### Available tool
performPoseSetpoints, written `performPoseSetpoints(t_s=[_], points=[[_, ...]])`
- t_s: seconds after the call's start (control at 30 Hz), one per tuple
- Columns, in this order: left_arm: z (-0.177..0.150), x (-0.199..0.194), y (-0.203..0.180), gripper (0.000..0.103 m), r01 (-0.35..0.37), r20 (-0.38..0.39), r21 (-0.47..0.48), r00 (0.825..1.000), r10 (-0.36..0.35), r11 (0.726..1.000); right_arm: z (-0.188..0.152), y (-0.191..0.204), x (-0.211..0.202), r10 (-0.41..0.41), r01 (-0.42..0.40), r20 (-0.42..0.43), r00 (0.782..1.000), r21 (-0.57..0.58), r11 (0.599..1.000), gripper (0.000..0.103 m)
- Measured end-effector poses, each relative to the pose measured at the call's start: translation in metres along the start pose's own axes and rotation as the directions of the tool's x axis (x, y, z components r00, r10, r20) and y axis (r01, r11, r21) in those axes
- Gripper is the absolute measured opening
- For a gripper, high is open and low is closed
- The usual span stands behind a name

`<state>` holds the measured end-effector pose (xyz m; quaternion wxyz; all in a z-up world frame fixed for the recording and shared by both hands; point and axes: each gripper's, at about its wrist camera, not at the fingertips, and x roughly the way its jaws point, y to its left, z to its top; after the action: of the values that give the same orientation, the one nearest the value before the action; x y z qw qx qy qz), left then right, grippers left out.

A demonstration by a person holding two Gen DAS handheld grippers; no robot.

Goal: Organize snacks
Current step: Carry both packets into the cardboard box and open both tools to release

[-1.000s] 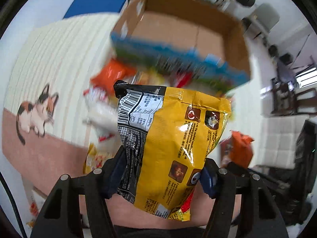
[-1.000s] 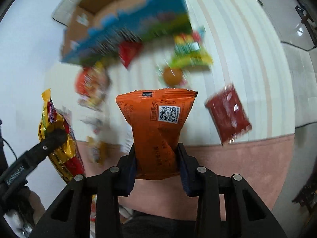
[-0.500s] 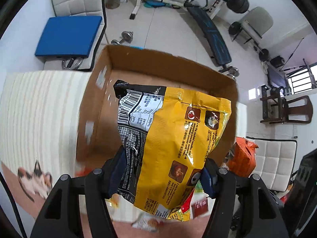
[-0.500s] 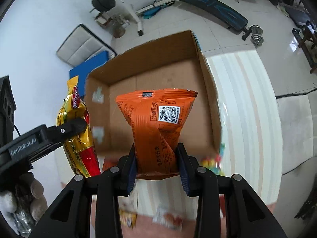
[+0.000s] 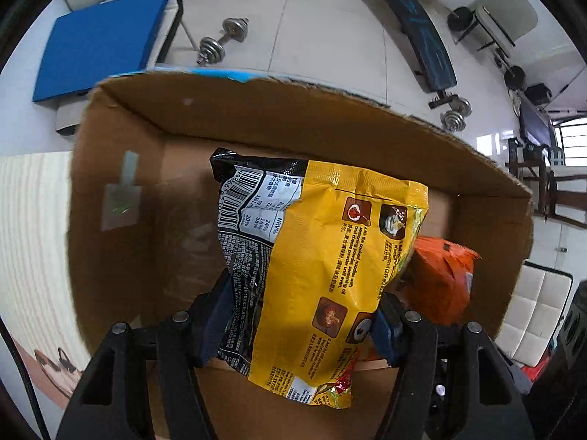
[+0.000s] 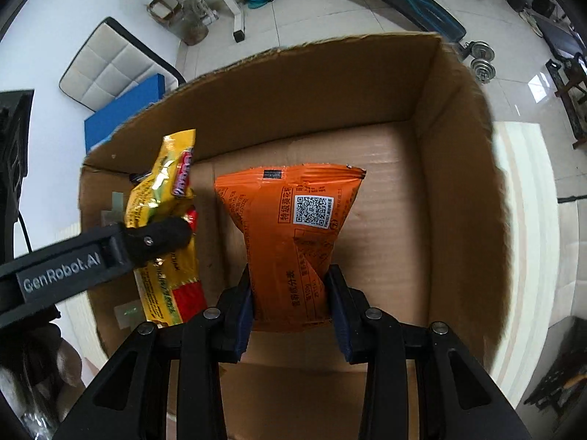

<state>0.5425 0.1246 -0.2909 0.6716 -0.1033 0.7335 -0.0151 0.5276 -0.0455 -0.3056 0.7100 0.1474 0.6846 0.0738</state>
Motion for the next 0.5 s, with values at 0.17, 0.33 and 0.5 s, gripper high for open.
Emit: performPoseSetpoints(t_s=[0.17,0.33,0.5], points=[[-0.003,0.012,0.0,0.066,-0.007,-0.041,0.018,0.999,0.008,1.0,0.012,0.004,0.021,-0.042,0.039,-0.044,0.998,-0.062,0.997,0.089],[-0.006,0.007,-0.001,0.085,-0.055,-0.015,0.062,0.998,0.056,0.997,0.013,-0.001,0.023,-0.062,0.058,-0.063,0.996,-0.058,0.997,0.093],[-0.016,-0.017,0.0,0.086,-0.059,0.041,0.069,0.998,0.057,0.996,0.007,0.003,0.014,-0.082,0.078,-0.052,0.995,-0.085,0.993,0.094]])
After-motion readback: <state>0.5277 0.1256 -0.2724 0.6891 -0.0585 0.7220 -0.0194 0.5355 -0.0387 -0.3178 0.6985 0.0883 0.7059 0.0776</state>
